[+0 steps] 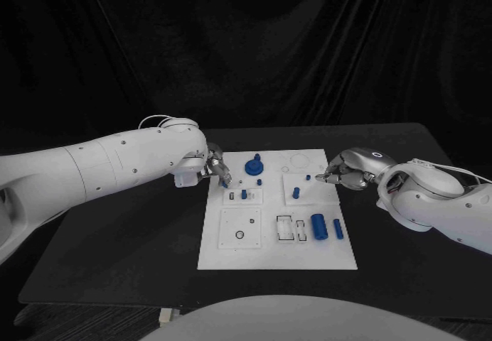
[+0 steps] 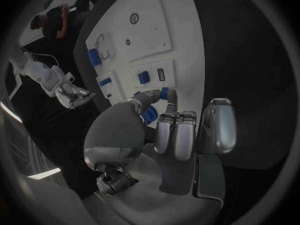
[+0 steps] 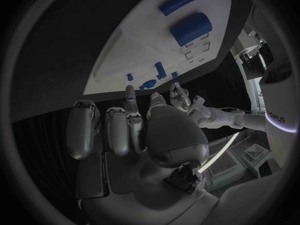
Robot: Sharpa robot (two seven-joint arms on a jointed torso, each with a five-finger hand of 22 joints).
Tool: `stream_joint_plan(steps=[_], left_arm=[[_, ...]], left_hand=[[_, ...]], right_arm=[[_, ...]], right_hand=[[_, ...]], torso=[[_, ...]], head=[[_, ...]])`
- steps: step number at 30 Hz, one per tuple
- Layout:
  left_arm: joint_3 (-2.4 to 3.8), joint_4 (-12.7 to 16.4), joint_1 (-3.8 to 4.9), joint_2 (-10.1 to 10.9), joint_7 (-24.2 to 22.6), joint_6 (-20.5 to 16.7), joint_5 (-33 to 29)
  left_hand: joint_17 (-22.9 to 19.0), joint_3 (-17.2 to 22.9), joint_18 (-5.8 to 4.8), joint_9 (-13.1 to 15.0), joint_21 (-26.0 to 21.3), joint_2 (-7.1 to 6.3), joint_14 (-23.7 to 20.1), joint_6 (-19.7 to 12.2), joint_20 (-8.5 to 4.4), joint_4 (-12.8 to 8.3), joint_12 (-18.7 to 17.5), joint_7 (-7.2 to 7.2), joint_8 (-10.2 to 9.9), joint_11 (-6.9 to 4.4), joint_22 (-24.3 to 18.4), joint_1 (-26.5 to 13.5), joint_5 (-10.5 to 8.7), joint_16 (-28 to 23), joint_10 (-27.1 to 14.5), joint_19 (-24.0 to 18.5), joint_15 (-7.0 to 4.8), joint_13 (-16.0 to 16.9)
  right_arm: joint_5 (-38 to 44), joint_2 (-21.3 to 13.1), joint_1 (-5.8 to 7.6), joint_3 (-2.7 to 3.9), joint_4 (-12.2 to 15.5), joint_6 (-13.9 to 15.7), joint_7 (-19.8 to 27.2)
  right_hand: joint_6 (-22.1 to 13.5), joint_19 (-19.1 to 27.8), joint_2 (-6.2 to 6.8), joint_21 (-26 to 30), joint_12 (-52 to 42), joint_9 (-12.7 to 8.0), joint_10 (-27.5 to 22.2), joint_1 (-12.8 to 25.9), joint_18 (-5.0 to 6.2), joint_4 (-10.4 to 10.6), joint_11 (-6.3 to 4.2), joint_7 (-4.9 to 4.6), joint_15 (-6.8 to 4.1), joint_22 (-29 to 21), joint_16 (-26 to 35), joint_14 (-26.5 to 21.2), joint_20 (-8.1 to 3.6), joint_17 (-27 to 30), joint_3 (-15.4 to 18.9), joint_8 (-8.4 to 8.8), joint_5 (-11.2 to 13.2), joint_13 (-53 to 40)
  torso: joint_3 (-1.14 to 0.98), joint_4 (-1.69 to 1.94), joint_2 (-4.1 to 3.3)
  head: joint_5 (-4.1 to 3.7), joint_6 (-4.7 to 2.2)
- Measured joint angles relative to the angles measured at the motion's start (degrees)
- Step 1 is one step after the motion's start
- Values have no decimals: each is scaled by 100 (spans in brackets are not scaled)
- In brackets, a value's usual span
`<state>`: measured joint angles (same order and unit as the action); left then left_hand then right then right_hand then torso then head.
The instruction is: Assemble the parts on the task board
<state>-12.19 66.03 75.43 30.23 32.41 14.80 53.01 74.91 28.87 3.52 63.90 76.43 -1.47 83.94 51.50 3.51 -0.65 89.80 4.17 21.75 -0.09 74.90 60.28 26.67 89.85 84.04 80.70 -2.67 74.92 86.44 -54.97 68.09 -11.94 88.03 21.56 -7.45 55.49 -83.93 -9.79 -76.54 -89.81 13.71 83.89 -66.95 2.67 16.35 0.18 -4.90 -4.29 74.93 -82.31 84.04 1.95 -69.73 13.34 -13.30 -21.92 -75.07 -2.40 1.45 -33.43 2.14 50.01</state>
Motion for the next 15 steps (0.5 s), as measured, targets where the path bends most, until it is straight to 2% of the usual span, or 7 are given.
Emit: stream_joint_plan(steps=[7, 13, 15], left_arm=[[-2, 286, -31, 124, 14, -97, 93], [-3, 353, -42, 129, 18, -131, 131], [-3, 354, -44, 127, 18, -136, 138]], left_hand=[[0, 0, 0, 0, 0, -8, 21, 1, 0, 0, 0, 0, 0, -17, 0, -8, -1, 0, -17, 0, -21, 0], [0, 0, 0, -1, 0, 7, 21, 3, 0, 0, 0, -1, 0, -17, 5, -38, -5, 0, -18, 0, -21, 0], [0, 0, 0, -3, 0, -8, 21, 53, 0, 0, 0, -51, -1, -17, 5, -52, -5, 0, -18, 0, -21, 0]], right_arm=[[0, 13, 0, -1, -4, -1, -1], [0, 21, -1, -1, -9, -2, -1], [0, 22, -1, -1, -9, -3, -1]], right_hand=[[0, 0, 22, 0, 0, 0, 0, -22, 0, 0, 0, 0, 0, -1, 0, 0, 0, 0, 0, 0, 0, 0], [0, 0, 22, 0, 0, 5, 0, -22, 0, 0, 0, 0, 0, -1, 0, 0, 0, 6, 0, 0, 0, 0], [0, 0, 22, 0, 0, 5, 0, -22, 0, 0, 0, 0, 0, -1, 0, 0, 0, 6, 0, 0, 0, 0]], torso=[[0, 3, 1], [0, 3, 2], [0, 3, 2]], head=[[2, 0], [23, 0], [19, 0]])
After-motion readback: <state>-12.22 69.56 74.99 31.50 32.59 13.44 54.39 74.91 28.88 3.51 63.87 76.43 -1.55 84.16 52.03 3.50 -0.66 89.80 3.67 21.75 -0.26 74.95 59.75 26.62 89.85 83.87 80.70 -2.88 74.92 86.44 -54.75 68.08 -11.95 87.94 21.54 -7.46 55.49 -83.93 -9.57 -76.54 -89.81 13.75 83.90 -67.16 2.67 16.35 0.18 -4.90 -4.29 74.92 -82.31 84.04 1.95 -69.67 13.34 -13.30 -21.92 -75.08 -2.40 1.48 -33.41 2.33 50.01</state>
